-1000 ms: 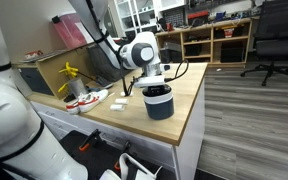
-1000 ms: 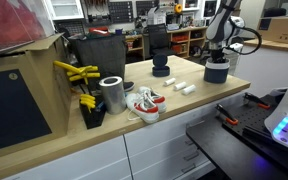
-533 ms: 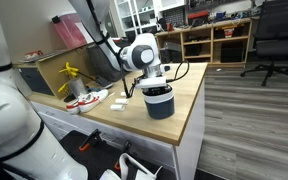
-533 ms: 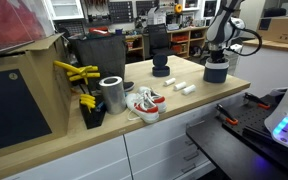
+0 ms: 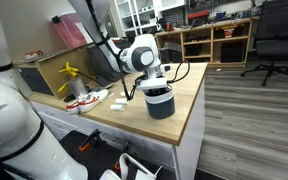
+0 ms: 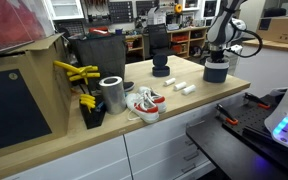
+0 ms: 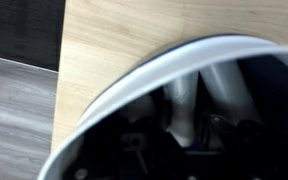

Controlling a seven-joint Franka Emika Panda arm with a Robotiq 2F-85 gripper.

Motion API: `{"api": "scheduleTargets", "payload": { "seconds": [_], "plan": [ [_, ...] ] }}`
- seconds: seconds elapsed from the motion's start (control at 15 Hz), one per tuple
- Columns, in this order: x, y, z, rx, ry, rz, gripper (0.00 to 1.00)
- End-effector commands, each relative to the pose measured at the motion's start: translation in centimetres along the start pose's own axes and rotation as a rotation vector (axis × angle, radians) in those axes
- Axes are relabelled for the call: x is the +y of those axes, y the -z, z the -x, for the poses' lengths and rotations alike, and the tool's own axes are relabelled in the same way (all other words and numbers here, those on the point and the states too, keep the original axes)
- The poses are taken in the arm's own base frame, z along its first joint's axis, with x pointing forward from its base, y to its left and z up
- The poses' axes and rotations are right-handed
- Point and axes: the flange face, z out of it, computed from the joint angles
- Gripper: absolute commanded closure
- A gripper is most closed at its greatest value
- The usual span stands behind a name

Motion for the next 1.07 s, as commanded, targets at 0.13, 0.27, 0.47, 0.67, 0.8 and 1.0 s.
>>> {"api": "scheduleTargets", "payload": {
  "seconds": [0.13,0.27,0.47,0.67,0.8,1.0],
  "plan": [
    [-0.5,0.9,0.8,0.033,0.028,-0.031,0.93],
    [-0.8,2.5,0.8,0.042,0.026,-0.042,0.93],
    [-1.5,5.7,0.8,0.035,0.018,-0.082,0.93],
    [-1.8,9.8,0.9,0.041,0.007,-0.085,0.93],
    [-1.8,12.5,0.9,0.056,0.001,-0.081,0.93],
    [-1.7,15.4,0.8,0.080,-0.009,-0.080,0.93]
  ]
}}
